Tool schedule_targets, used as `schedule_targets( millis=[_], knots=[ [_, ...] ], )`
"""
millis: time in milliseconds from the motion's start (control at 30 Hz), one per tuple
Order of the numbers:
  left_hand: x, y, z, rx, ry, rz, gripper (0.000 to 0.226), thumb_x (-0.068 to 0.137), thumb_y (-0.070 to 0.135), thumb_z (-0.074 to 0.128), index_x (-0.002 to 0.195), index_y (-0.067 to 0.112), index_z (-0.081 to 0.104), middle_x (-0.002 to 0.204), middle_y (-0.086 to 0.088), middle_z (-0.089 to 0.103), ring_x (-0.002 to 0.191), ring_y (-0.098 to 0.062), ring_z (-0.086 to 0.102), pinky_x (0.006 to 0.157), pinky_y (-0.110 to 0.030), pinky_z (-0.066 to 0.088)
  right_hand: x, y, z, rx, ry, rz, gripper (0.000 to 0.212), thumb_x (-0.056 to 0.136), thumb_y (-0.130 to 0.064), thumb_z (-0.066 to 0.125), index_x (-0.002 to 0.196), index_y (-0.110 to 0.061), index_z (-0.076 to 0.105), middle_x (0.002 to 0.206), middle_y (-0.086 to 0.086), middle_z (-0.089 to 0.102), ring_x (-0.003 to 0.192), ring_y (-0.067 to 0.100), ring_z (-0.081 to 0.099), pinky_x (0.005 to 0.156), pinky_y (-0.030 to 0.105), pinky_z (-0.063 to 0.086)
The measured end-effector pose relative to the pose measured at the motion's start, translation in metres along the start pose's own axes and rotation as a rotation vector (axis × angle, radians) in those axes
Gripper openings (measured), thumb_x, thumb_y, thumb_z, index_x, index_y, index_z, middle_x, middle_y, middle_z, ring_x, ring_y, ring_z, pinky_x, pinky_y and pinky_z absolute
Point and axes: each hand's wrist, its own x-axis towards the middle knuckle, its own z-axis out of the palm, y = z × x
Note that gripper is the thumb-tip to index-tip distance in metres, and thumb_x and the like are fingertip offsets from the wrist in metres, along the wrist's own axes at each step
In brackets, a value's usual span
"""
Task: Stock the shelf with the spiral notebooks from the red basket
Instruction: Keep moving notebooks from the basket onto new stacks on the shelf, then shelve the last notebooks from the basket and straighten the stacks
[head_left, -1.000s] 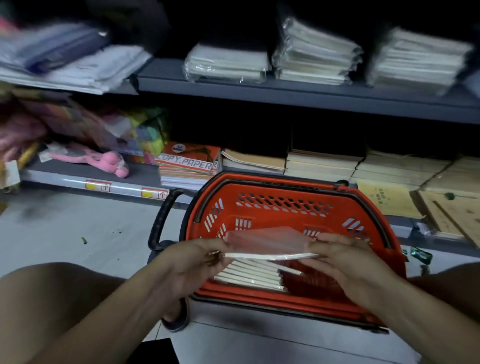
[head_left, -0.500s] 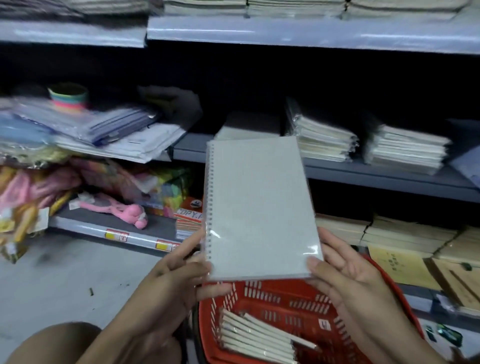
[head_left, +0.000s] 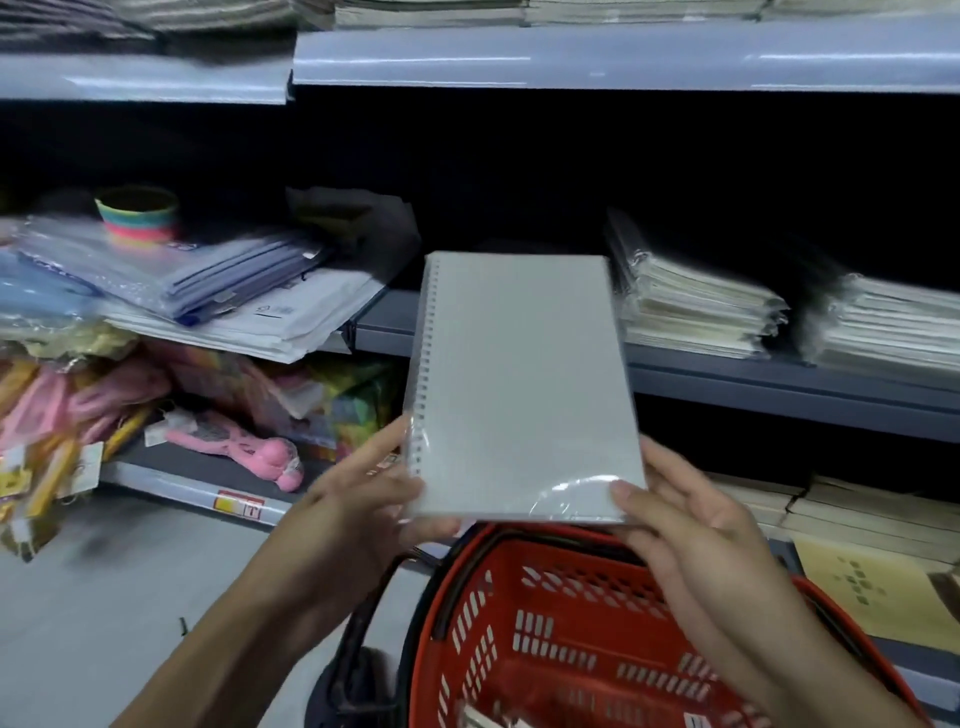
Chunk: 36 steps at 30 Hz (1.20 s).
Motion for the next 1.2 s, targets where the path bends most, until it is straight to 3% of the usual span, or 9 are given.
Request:
schedule_targets(
  millis=[267,400,467,600,733,867,1000,1100,1200],
  knots=[
    [0.109,0.044,0.000,-0.100,0.035,0.033,0.042,0.099,-0.006,0.039,0.135,0.003,0.058,0.130,-0.014,0.068,0.116,-0.025,0.069,0.081,-0.027,0.059,0.115,-0.040,0.015,0.156,-0.119,0.053,0.033,0.096,0.005,0.049,0.127,0.001,0.062,0.118,0.013,0.074,0.115,0.023,0.069,0.096,0.031,0.057],
    [0.135,0.041,0.001,-0.151,0.210,0.057,0.030,0.098,-0.007,0.046,0.125,-0.004,0.059,0.125,-0.021,0.069,0.105,-0.026,0.073,0.080,-0.029,0.062,0.145,-0.035,0.019,0.212,-0.043,0.103,0.037,0.096,0.006,0.054,0.132,0.004,0.056,0.121,0.017,0.072,0.110,0.024,0.070,0.077,0.028,0.063],
    [0.136,0.032,0.002,-0.165,0.305,0.101,0.032,0.094,-0.007,0.057,0.125,0.000,0.056,0.120,-0.021,0.068,0.099,-0.027,0.075,0.082,-0.031,0.062,0.141,-0.032,0.016,0.164,0.002,0.037,0.046,0.092,-0.001,0.065,0.136,0.000,0.053,0.119,0.015,0.072,0.103,0.023,0.074,0.082,0.031,0.062],
    [0.126,0.009,-0.004,0.292,0.470,0.237,0.046,0.084,-0.001,0.076,0.126,0.010,0.061,0.117,-0.007,0.071,0.096,-0.018,0.076,0.083,-0.030,0.062,0.117,-0.017,0.012,-0.195,0.137,-0.132,0.048,0.083,-0.008,0.079,0.126,-0.012,0.060,0.111,0.005,0.075,0.086,0.022,0.078,0.090,0.037,0.058],
    [0.133,0.004,-0.003,0.426,0.549,0.276,0.037,0.084,0.011,0.079,0.119,0.015,0.068,0.106,0.000,0.075,0.078,-0.012,0.077,0.070,-0.026,0.061,0.124,-0.007,0.015,-0.387,0.283,-0.239,0.034,0.080,-0.018,0.083,0.111,-0.013,0.070,0.086,0.000,0.077,0.066,0.017,0.077,0.069,0.028,0.060],
    [0.164,0.013,-0.001,0.567,0.644,0.312,0.036,0.083,0.032,0.081,0.117,0.027,0.070,0.107,0.010,0.072,0.061,-0.009,0.070,0.057,-0.023,0.054,0.149,-0.012,0.020,-0.435,0.342,-0.342,0.036,0.083,-0.027,0.081,0.116,-0.016,0.072,0.063,0.008,0.071,0.047,0.019,0.066,0.045,0.024,0.054],
    [0.206,0.020,0.002,0.530,0.695,0.328,0.033,0.080,0.036,0.082,0.110,0.025,0.072,0.100,0.004,0.072,0.090,-0.020,0.071,0.093,-0.044,0.057,0.181,-0.019,0.033,-0.449,0.397,-0.389,0.033,0.087,-0.025,0.078,0.117,-0.012,0.071,0.063,0.012,0.068,0.041,0.017,0.061,0.039,0.026,0.049],
    [0.230,0.020,0.004,0.454,0.724,0.329,0.024,0.086,0.029,0.078,0.108,0.021,0.071,0.097,0.003,0.071,0.084,-0.012,0.067,0.094,-0.039,0.057,0.199,-0.022,0.038,-0.432,0.435,-0.409,0.006,0.088,-0.022,0.077,0.086,-0.022,0.071,0.056,0.010,0.066,0.040,0.025,0.061,0.042,0.036,0.055],
    [0.239,0.018,0.003,0.448,0.761,0.349,0.023,0.088,0.027,0.076,0.110,0.023,0.072,0.103,0.001,0.069,0.087,-0.012,0.065,0.095,-0.032,0.055,0.210,-0.022,0.041,-0.450,0.497,-0.407,0.030,0.089,-0.022,0.076,0.065,-0.015,0.059,0.059,0.022,0.066,0.041,0.036,0.061,0.040,0.044,0.056]
  ],
)
